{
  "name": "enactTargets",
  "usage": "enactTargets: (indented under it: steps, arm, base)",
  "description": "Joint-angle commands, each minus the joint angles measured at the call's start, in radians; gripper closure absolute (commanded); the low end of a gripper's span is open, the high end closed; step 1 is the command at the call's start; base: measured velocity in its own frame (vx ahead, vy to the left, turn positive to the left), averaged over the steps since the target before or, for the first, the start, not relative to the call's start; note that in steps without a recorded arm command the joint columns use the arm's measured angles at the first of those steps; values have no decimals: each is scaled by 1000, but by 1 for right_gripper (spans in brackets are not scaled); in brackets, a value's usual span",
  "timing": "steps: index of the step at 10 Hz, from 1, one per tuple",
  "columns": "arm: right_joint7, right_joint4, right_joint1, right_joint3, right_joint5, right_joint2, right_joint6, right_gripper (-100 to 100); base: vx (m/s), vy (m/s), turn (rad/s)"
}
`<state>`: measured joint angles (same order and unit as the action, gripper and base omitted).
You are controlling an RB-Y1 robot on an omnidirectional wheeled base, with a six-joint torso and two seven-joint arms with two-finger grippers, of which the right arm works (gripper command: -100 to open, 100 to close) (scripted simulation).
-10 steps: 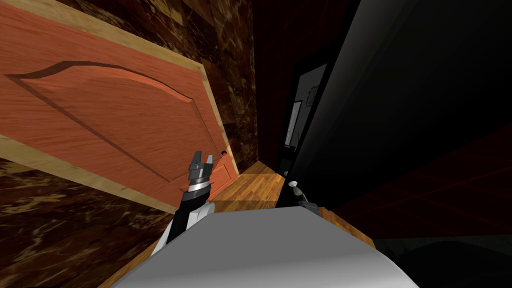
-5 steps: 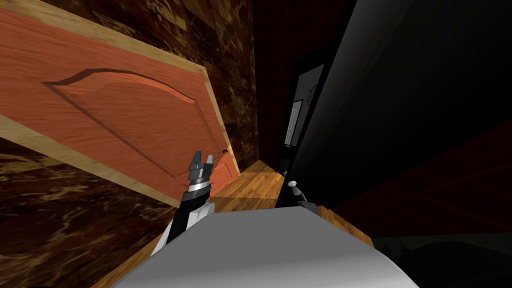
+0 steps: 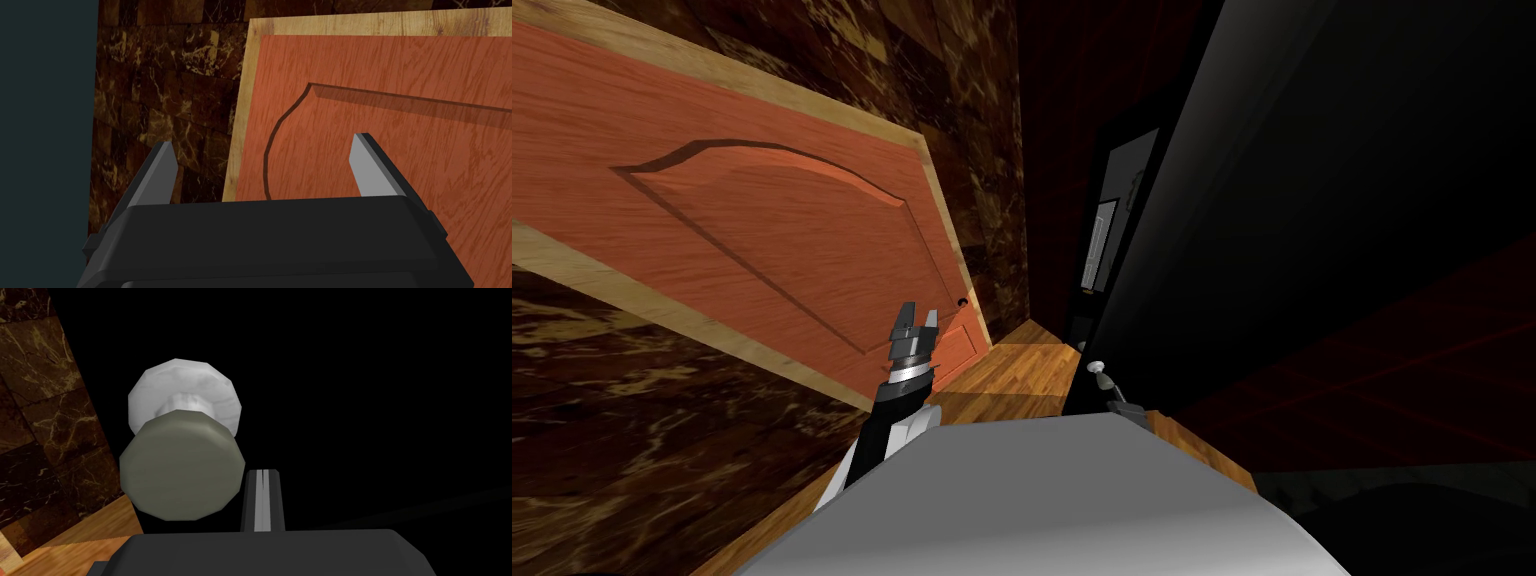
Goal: Pull the door open
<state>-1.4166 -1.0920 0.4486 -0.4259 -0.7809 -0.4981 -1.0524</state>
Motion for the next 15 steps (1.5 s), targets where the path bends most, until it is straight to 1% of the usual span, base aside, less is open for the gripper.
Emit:
enactTargets:
  steps: [1, 4, 5, 6, 8, 9, 10, 15]
  arm:
    - [-6, -4, -5, -29, 17, 16, -7, -100]
    - [-6, -4, -5, -29, 17, 16, -7, -100]
    - [-6, 23, -10, -4, 3, 6, -12, -100]
    - [-23, 6, 8, 0, -19, -16, 5, -100]
    - [-36, -8, 19, 0, -32, -29, 14, -100]
    - [-28, 4, 25, 10, -36, -31, 22, -100]
    - [-28, 4, 25, 10, -36, -31, 22, 100]
    - [-28, 4, 25, 10, -36, -31, 22, 100]
  base:
    - [-1, -1, -22]
    - [4, 0, -1]
    - [9, -30, -29]
    - [95, 35, -12]
    - [128, 82, -11]
    - [62, 15, -27]
    - [-3, -29, 1]
    - [-10, -6, 3]
